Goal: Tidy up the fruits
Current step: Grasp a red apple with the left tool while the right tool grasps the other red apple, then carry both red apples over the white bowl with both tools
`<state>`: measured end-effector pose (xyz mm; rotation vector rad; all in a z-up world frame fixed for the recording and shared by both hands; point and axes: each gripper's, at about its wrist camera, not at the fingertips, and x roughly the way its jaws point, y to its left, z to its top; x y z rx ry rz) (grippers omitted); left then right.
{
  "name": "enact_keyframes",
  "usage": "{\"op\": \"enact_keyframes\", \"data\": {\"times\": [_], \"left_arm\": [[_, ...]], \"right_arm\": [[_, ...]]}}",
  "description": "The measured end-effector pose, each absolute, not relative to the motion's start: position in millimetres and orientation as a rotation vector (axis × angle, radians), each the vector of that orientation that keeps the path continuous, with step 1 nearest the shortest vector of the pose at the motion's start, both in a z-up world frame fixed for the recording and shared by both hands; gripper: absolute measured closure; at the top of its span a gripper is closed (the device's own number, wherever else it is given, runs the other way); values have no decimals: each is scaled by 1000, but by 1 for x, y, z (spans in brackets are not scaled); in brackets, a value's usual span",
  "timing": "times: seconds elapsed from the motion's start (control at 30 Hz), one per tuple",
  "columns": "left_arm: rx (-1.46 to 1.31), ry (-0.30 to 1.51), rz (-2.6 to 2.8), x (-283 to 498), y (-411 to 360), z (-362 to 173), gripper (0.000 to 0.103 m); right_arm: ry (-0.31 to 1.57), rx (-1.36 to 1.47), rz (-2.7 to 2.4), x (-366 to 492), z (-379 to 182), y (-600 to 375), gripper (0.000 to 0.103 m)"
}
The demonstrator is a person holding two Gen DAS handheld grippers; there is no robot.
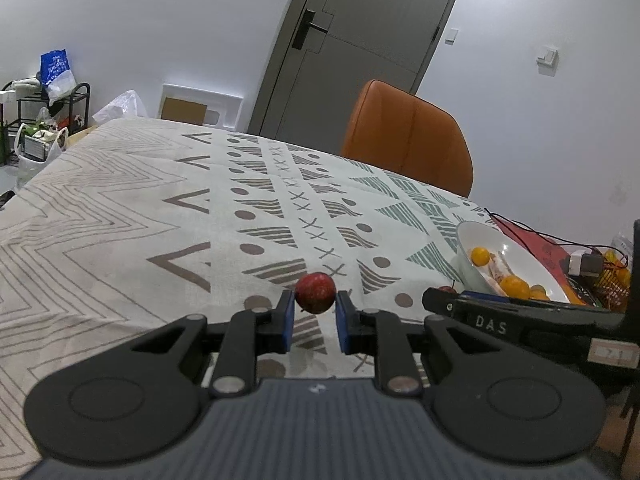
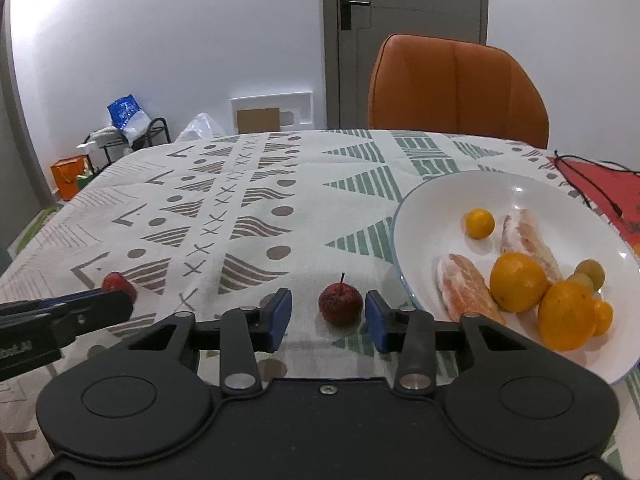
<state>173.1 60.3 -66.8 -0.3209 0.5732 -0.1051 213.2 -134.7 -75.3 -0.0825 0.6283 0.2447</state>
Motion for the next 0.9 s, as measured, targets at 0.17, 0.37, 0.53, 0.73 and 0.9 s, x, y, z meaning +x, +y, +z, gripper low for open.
{"op": "enact_keyframes", "data": {"times": [0.17,0.37,0.53,0.73,0.9], "left_arm": [[-323,569,-99,173,62,-67,83],[-319,565,-95,172,61,-65,83],[-316,554,-99,170,59,-61,83],[-306,536,-106,167,57,-54,83],[-284,533,-101,169,49,-48,83]], "right_arm": [[626,-105,237,217,-76,-132,67],[627,-103,264,216,-74,-135,80],[618,-88,287,209,-68,-136,80],[595,-68,311,196,-59,-138,80],[569,-41,334,187,-51,-145,80]]}}
